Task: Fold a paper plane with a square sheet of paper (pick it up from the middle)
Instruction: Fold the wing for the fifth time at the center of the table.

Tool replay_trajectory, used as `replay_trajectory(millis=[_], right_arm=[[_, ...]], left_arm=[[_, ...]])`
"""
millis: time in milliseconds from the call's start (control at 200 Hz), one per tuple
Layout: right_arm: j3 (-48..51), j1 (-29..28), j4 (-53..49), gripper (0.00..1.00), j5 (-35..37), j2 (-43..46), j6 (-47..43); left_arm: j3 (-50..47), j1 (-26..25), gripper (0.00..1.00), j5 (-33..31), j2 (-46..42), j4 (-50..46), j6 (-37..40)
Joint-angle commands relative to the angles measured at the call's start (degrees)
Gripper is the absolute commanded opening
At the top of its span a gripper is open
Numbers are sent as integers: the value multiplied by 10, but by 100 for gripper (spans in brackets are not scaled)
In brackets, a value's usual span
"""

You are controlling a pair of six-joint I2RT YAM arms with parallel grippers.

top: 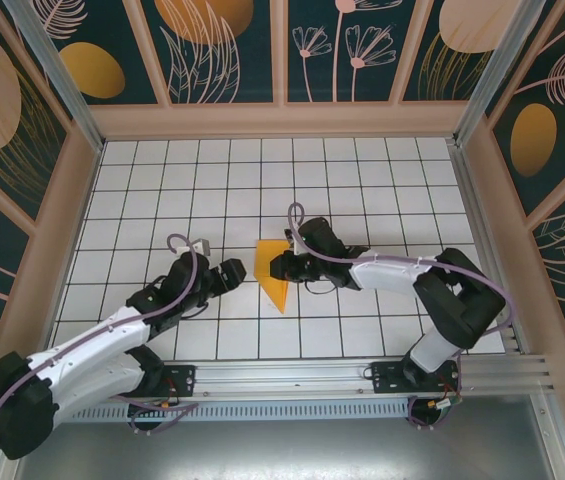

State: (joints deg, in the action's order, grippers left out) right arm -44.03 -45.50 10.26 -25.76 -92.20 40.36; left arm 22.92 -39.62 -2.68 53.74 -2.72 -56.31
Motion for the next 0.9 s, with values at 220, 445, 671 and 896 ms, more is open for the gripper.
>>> replay_trajectory(millis=[220, 445, 671, 896], right_arm=[[2, 19, -14, 18, 9, -35, -15], [44, 46, 5, 18, -15, -40, -18], [71, 55, 21, 19, -11, -53, -18], [79, 58, 9, 19, 4, -61, -37]], left_arm=[[27, 9, 80, 31, 96, 88, -9], [90, 12, 78, 58, 194, 96, 8], [109, 14, 77, 63, 239, 108, 4], [118, 25, 78, 117, 295, 156, 1]])
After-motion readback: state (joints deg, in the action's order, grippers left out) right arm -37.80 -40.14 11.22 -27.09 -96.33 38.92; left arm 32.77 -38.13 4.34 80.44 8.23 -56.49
